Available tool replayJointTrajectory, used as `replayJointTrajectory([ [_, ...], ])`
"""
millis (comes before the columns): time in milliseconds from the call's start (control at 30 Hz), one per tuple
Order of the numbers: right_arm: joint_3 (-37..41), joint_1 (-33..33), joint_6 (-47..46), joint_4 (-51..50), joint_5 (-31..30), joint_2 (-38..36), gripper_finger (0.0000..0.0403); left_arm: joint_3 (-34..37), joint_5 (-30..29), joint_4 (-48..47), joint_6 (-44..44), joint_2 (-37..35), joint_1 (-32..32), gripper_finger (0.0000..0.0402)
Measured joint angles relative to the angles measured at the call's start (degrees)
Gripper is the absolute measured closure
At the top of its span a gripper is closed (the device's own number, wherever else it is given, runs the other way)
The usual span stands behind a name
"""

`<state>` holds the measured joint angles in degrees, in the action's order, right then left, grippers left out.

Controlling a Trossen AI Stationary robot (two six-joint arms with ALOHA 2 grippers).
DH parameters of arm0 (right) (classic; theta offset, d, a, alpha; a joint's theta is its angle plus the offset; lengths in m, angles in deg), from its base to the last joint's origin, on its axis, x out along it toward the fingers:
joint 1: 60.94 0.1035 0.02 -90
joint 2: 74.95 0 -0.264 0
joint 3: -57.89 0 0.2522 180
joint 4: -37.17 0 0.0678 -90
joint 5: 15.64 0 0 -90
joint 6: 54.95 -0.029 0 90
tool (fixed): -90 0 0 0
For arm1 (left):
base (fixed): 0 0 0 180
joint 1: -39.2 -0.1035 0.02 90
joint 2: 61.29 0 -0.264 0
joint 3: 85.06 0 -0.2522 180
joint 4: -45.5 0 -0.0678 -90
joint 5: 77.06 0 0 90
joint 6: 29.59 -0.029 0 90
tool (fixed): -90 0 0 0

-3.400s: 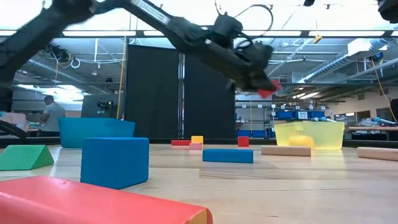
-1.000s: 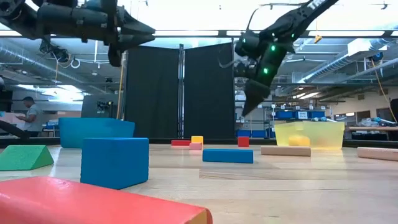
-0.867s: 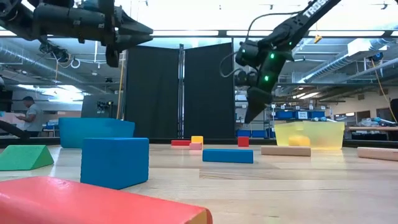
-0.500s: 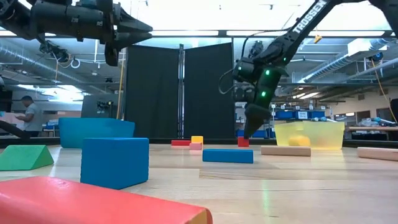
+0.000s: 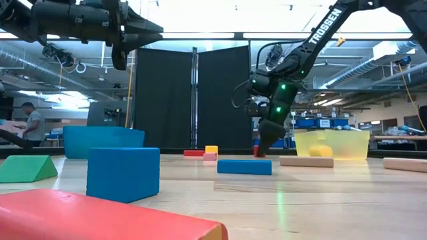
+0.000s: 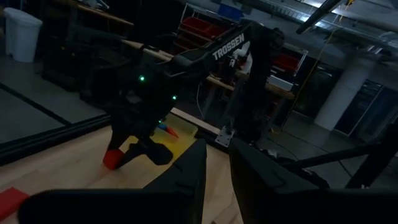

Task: Sort blocks by size
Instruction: Put the small red block into the blue bin

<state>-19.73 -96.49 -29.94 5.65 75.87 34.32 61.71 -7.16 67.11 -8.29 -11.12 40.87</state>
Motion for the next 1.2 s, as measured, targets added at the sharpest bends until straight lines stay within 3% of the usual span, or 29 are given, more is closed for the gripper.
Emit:
replayJointTrajectory([
  [233, 0.09, 3.91, -4.74, 4.83, 2.65, -3.58, 0.0262, 0.0, 0.0, 0.99, 0.0, 0.0, 0.0, 0.0324],
  [567, -0.79, 18.14, -23.32, 38.04, 2.81, -0.1, 0.0262, 0.0, 1.03, 11.43, -1.16, -2.84, -0.04, 0.0324],
  [767, -14.24, 21.78, -29.46, 40.87, 2.11, 9.56, 0.0262, 0.0, 3.6, 13.79, 0.0, -6.27, -0.04, 0.0324],
  [1200, -46.81, 24.99, -34.85, 33.33, 2.86, 32.14, 0.0262, 0.0, 6.25, 14.47, 1.86, -8.63, -0.04, 0.0324],
])
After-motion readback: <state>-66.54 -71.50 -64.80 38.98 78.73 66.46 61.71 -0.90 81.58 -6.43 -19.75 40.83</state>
